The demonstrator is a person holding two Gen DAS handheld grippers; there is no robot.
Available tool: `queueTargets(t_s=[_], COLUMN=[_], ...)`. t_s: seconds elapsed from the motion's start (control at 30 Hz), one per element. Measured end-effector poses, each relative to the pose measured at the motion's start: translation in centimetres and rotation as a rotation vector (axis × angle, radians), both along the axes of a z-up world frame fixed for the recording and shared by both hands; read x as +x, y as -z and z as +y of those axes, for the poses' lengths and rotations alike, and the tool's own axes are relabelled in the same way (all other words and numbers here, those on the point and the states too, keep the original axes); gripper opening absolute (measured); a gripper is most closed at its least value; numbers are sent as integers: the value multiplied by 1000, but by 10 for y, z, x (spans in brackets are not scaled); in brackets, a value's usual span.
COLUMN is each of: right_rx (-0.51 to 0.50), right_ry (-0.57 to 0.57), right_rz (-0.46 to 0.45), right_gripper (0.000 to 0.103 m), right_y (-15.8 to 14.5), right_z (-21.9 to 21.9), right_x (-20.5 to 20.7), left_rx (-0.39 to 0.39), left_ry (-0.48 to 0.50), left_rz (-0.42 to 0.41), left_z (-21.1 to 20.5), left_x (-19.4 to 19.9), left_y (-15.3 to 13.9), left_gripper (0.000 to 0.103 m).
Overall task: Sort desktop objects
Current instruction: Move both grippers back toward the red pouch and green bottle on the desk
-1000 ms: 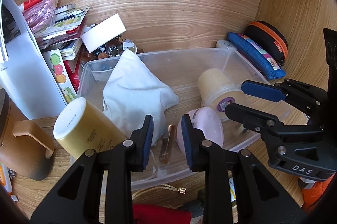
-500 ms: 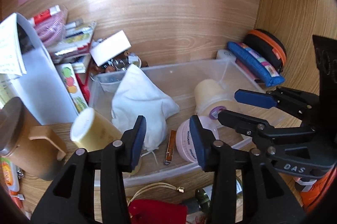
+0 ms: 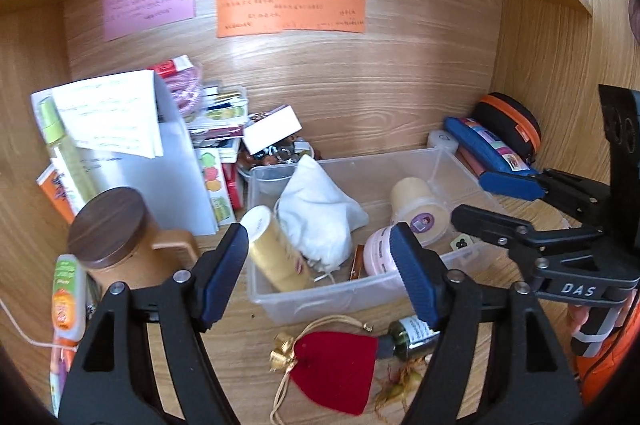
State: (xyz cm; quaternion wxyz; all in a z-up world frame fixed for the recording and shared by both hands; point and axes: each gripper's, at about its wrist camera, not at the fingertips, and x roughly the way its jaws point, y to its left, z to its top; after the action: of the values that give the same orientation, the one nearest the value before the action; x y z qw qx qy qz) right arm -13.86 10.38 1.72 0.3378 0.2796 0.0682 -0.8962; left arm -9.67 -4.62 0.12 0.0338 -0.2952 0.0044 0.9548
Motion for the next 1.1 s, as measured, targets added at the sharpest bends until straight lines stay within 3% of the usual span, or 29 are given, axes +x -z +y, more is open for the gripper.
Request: queueTargets(t_s=[0.1, 0.2, 0.4, 0.87, 1.1], right_rx=[0, -1, -5, 68, 108], right_ry=[4, 15, 12, -43, -72], right_rz=[20, 39, 34, -103, -167], right_gripper=[61, 65, 67, 67, 67], right_y=[-5, -10, -8, 46, 72], right_z=[1, 3, 7, -3, -17], right_x=[10, 19, 33, 51, 50], left_rx=[2, -2, 5, 33, 88], left_ry=[-10, -27, -43, 25, 26], left_rz=[6, 17, -16, -191, -264], left_z=[-4, -11, -21, -1, -7], left_x=[12, 24, 43, 43, 36], left_y=[-1, -2, 11, 73, 93], left_gripper=[76, 86, 88, 88, 88])
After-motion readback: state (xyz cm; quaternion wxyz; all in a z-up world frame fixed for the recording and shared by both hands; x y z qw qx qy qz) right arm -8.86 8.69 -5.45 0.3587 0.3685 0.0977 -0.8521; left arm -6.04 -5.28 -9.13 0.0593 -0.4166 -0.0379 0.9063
